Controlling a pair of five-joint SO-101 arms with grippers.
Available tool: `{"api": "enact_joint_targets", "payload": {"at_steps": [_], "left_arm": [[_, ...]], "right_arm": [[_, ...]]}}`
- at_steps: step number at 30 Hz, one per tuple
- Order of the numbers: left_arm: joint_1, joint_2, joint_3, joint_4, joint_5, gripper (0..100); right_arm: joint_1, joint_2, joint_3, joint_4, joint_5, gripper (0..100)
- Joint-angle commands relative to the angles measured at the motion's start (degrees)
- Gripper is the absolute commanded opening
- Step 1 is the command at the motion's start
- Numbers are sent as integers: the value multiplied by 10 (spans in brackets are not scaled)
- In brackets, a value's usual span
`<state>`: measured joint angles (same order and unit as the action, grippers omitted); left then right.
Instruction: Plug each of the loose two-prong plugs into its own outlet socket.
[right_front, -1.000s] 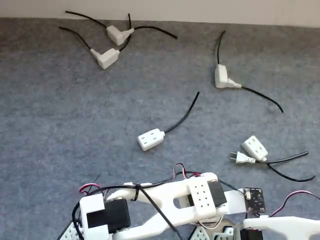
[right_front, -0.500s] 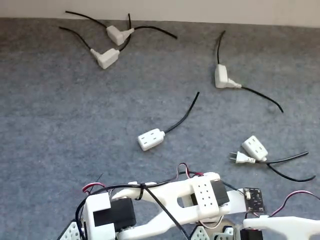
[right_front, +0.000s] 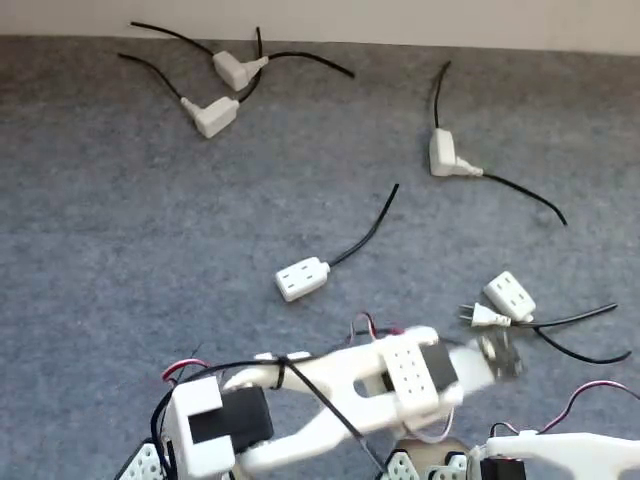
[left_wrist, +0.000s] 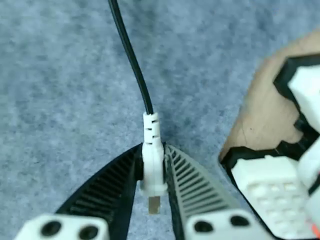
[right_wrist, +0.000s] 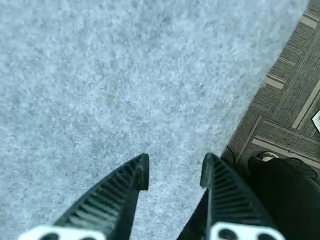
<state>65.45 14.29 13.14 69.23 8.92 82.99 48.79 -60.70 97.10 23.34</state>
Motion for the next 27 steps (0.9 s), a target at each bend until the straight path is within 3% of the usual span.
{"api": "enact_joint_targets", "payload": {"at_steps": [1,9,16,24,27], "left_arm": [[-56,-7,-76,5,63,5],[-171,-7,-238,4,159,5],[-271,-8,-382,29,352,5],[-319,-130,-404,71,384,5],[-335,-179,-403,71,464,5]], "right_arm": [[4,-18,-27,-6,5,183],[-7,-18,-27,-2,5,183],[-50,-18,-27,36,5,183],[-102,-18,-22,37,1,183],[-123,-18,-22,38,1,183]]}}
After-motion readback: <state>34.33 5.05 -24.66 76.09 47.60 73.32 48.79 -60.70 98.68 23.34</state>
